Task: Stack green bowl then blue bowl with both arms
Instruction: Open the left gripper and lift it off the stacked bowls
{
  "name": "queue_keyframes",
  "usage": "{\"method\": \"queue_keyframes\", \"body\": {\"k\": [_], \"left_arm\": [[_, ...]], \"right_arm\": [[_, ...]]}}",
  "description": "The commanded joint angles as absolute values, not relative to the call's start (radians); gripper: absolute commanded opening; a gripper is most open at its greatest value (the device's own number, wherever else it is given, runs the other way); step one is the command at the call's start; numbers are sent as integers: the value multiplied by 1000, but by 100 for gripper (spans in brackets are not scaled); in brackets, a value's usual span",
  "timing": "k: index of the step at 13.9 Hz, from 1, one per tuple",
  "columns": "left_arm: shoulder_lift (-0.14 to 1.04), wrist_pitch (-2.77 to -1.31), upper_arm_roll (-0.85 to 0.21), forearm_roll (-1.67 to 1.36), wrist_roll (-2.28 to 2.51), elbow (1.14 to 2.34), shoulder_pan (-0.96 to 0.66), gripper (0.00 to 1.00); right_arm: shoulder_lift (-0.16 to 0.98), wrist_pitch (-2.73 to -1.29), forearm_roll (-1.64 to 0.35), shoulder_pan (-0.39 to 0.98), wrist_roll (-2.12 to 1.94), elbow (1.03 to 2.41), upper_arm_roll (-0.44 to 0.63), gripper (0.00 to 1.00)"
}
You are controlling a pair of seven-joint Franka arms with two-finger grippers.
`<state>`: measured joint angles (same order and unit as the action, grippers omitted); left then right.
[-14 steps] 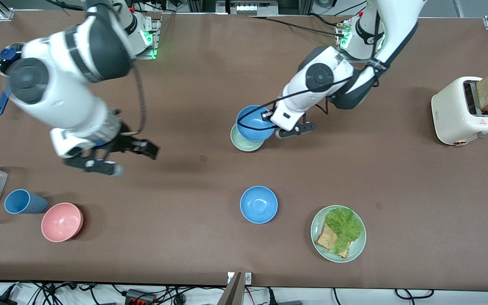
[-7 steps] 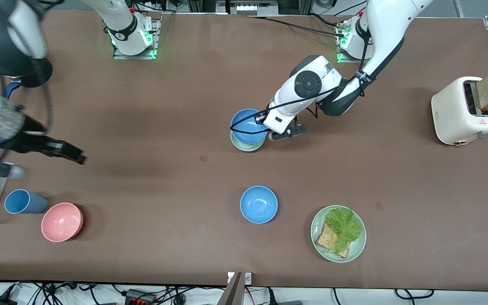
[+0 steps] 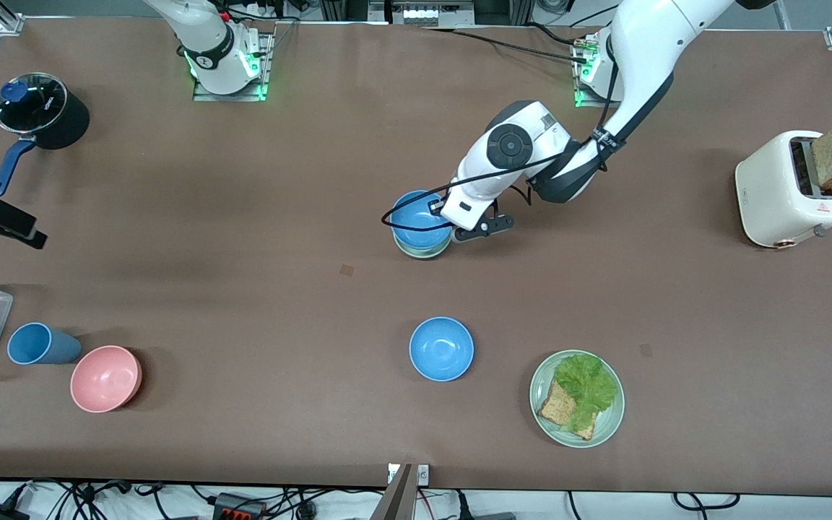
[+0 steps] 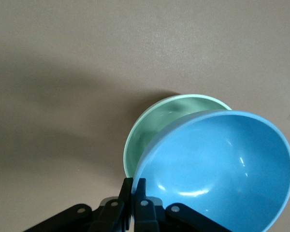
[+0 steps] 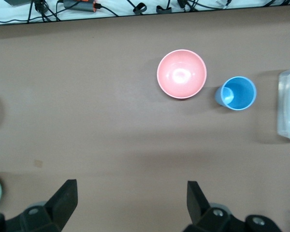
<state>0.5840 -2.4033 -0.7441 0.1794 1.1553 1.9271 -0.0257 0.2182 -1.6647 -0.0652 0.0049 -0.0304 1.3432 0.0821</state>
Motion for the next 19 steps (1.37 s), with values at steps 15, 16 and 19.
{"method": "queue_keyframes", "body": {"k": [15,16,19], "left_arm": [[565,-2075,-836,215,1204,1710,182,75],[546,-2072,-841,216,1175,1709,205,84],[491,-1996,-845,210,918,1688,290,100]], "right_arm": [[8,-1726,-11,3,-70,1675,46,100],[8,-1724,-11,5,-78,1675,45,100],[11,-1726,-26,-2,-78,1664,51,100]]}}
